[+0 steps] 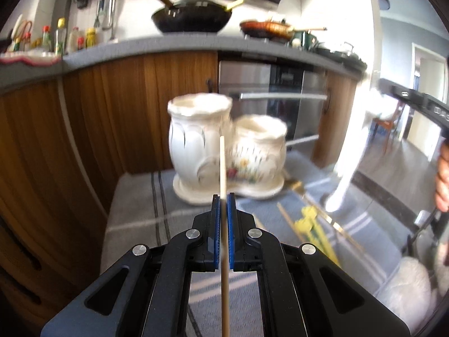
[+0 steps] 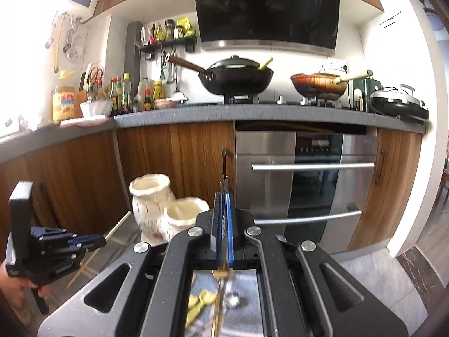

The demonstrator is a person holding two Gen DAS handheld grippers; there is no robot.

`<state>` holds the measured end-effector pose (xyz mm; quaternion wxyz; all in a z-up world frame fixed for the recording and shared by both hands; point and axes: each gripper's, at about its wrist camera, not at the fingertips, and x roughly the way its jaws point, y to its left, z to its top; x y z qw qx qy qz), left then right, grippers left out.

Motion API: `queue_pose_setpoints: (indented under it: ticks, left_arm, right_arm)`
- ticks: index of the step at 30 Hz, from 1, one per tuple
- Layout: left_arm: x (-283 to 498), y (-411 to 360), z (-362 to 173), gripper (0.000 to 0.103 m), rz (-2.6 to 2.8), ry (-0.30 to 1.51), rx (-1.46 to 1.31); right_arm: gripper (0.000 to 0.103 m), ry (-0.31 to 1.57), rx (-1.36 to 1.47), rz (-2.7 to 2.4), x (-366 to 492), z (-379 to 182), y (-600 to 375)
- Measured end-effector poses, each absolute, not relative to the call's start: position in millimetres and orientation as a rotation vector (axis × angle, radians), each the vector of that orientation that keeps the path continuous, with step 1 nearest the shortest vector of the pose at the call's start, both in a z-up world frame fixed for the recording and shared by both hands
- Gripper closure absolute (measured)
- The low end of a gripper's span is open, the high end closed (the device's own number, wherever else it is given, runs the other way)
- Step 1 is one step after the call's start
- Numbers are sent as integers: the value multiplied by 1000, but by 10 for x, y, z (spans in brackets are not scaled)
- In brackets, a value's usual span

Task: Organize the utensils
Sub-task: 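Lower the chopstick into the ceramic holder with the left tool while the right drops the fork in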

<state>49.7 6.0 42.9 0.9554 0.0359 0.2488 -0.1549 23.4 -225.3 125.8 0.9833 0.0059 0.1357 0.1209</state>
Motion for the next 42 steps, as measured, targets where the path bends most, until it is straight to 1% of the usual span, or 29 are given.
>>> queue_pose_setpoints:
  ticks: [7,11,16,22,26,30,35,42]
  left_arm:
    - [596,89,712,98,-313,430,60]
    - [694,110,782,98,-296,403,67]
    - [953,141,987,98,-292,340,38]
    - [1285,92,1244,98,-309,237,2]
    - [1521,58,1369,98,-314,175,-10]
    - [1788,23,1404,98,-293,134,-26]
    - [2191,-51,1275,98,-238,142,-26]
    - [2301,27,1111,98,-251,166,-76]
  right_arm:
    - [101,162,41,223,494,1609,-2118]
    - [101,103,40,171,682,1675,-2033]
    - [101,95,12,125,940,1596,-1926]
    - [101,123,49,94,1127,1340,-1938]
    - [101,148,22,89,1230,1189,-1921]
    - [101,192,6,115,1344,1069,-1877]
    - [101,216,-13,128,1406,986,-1815]
    - [101,246,7,147,1470,928,-1831]
